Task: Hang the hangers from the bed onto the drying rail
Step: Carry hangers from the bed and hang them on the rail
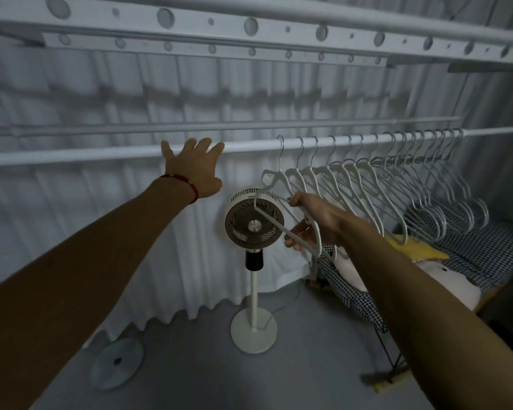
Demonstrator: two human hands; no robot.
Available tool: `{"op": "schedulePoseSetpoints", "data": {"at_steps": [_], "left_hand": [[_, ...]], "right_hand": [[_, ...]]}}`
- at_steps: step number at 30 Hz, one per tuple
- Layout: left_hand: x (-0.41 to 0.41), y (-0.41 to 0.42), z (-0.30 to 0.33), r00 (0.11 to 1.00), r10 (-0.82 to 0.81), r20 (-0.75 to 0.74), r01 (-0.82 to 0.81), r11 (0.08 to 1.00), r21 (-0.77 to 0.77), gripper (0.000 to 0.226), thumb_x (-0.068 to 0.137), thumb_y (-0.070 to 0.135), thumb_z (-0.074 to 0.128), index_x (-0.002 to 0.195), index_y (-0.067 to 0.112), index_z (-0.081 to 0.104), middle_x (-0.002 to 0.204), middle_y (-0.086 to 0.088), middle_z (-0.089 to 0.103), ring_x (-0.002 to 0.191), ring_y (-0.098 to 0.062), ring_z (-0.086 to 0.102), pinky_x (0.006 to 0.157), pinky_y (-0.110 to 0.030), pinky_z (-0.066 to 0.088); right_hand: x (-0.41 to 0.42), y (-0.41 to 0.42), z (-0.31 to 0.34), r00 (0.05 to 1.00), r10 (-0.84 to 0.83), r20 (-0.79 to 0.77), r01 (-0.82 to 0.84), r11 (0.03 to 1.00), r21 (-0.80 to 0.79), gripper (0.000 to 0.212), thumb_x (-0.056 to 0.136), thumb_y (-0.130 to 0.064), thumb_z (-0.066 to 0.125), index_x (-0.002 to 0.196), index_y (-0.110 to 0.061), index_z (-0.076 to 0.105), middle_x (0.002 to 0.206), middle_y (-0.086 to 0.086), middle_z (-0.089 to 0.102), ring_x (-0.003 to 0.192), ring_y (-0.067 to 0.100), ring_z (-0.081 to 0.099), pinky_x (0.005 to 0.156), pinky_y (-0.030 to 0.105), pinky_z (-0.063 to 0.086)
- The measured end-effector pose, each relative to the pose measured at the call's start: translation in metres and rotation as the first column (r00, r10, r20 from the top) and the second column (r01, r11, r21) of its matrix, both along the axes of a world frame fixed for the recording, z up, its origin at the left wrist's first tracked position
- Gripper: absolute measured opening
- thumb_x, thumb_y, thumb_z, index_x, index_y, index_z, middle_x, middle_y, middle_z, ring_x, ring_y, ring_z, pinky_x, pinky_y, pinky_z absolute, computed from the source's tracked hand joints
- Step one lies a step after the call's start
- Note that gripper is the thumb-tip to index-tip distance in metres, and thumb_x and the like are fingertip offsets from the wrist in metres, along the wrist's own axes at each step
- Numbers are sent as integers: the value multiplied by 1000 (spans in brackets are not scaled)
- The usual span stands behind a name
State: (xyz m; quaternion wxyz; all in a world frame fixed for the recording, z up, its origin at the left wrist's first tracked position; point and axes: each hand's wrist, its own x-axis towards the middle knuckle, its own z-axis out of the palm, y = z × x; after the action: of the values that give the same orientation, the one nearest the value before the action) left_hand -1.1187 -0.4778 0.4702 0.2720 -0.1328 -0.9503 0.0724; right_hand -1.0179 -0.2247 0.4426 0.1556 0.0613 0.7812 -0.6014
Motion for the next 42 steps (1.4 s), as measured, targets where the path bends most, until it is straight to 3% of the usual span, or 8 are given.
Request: {"op": "schedulePoseSetpoints", "data": {"at_steps": [11,17,22,26,30,32,37,42], "left_hand": [[5,4,6,999,23,23,-22,999,-31,76,81,40,60,148,27,26,151,-1,32,135,-26,33,104,-75,17],[4,3,3,999,21,38,-21,999,-25,80,79,40,61,149,27,23,154,-1,28,138,-27,29,103,-75,19],[9,9,-5,997,50,54,-53,997,58,83,81,39,61,152,26,19,160,-2,14,147,-28,10,109,-73,11],[31,38,-26,988,-151,-44,157,955,251,68,80,25,61,143,17,40,156,-10,27,146,-31,17,113,-68,11],[87,91,-62,856,-506,-105,502,764,405,53,78,19,60,131,15,56,140,-10,49,131,-31,42,109,-51,35],[122,118,-81,783,-610,-123,591,666,456,50,74,20,58,123,15,61,135,-11,52,124,-33,47,103,-48,42],[245,176,-131,661,-750,-19,666,576,475,50,70,22,57,119,13,62,129,-13,52,119,-34,48,95,-43,46],[396,261,-196,513,-825,238,670,557,491,47,75,21,59,122,17,58,135,-11,44,123,-32,42,101,-45,43]], "right_hand": [[-2,4,-5,999,39,12,-39,999,24,28,103,-33,31,87,-15,45,97,26,59,98,44,59,100,56,49],[7,11,-23,999,34,35,-35,999,29,28,96,-42,42,105,-16,49,118,30,56,107,47,65,94,57,54],[31,15,-46,996,-51,71,48,998,33,43,92,-40,57,128,-19,46,120,24,59,98,36,71,77,42,62],[66,24,-69,982,-143,122,134,988,75,64,81,-39,68,135,-9,51,112,20,67,86,32,74,68,39,61],[120,31,-89,976,-212,53,199,963,182,42,95,-35,60,131,-15,53,119,15,63,99,33,69,81,43,61],[153,39,-102,953,-298,-51,301,922,245,47,99,-29,56,142,-21,40,122,15,62,102,33,68,82,44,59],[276,77,-152,896,-400,-193,444,796,412,60,96,-34,57,149,-26,31,130,0,55,95,20,68,78,30,57],[452,138,-222,820,-568,-71,542,730,416,51,96,-39,55,143,-24,42,129,6,63,103,23,66,93,43,54]]}}
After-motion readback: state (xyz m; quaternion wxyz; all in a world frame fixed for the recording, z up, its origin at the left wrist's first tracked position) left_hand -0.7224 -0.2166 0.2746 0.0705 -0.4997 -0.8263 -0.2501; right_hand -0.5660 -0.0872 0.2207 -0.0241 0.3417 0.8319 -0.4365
